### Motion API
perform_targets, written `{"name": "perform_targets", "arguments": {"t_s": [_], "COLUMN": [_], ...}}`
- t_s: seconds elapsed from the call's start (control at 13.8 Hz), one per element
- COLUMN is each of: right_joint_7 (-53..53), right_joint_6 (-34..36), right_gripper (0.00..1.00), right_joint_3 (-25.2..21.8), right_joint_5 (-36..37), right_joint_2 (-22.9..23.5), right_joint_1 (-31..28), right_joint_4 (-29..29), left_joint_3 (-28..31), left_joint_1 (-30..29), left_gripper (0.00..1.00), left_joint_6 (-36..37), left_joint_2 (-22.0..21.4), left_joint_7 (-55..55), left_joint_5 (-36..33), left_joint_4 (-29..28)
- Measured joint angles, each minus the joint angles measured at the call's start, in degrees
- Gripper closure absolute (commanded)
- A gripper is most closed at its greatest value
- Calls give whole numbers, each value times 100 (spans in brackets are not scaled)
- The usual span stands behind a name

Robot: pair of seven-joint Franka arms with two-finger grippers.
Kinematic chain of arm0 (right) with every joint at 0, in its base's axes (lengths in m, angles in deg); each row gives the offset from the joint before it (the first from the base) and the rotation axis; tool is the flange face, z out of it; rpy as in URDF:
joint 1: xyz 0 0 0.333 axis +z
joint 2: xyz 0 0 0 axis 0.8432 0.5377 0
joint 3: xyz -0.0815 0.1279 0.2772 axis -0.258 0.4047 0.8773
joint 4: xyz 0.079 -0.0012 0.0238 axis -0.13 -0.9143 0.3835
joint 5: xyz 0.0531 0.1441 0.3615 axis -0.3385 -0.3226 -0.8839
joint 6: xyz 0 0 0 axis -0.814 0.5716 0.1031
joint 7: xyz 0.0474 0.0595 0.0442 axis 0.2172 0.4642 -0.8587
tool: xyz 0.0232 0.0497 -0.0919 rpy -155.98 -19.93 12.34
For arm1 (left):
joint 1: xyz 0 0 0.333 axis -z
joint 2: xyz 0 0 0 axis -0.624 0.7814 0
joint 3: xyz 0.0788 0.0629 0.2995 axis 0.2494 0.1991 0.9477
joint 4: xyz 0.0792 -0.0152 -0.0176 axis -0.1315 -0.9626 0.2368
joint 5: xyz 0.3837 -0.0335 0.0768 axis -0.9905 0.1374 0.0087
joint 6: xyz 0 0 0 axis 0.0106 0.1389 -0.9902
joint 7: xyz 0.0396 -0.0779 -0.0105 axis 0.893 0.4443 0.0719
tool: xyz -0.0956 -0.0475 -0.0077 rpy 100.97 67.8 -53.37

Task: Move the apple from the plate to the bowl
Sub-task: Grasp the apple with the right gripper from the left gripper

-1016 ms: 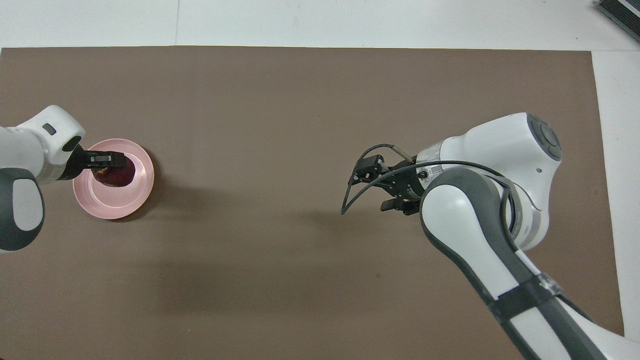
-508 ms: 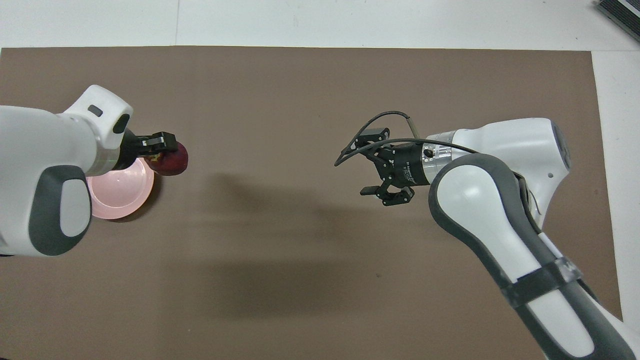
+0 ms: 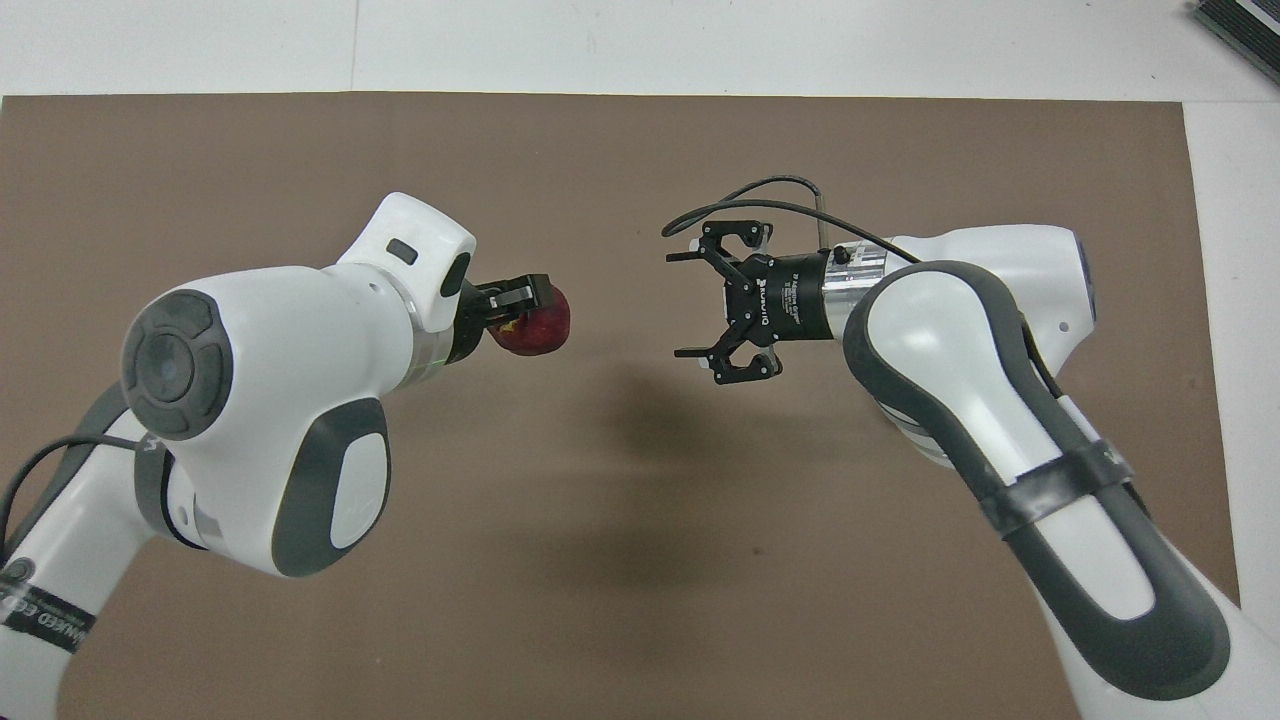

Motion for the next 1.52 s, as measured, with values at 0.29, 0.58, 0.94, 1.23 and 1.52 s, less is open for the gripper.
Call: {"name": "perform_targets", "arguments": {"t_s": [0.29,0.58,0.94,1.23,1.52], "right_joint_7": [211,362,362,362,285], "right_joint_6": [0,-6,-1,-5,-8], "right_gripper": [0,0,97,100,100], "right_joint_3": [8,12,12,8,3], "right_joint_5": [-190,-191,-190,-205,-205], "right_joint_2": [47,138,166,166,167], "right_joint_1": [148,329,346,428,427], "right_joint_4": [279,438,439,437,439], "left_joint_3": [-296,-380,-490,-508,-513], "left_joint_1": [4,4,4,2,2], "left_gripper": [96,96,92,67,0], "left_joint_6": [-68,-71,-109,-141,-144], "left_joint_2": [153,354,395,402,407], "left_joint_7": [41,95,104,98,227], "left_joint_5": [192,200,202,200,215], "left_joint_4": [352,645,706,721,724]}}
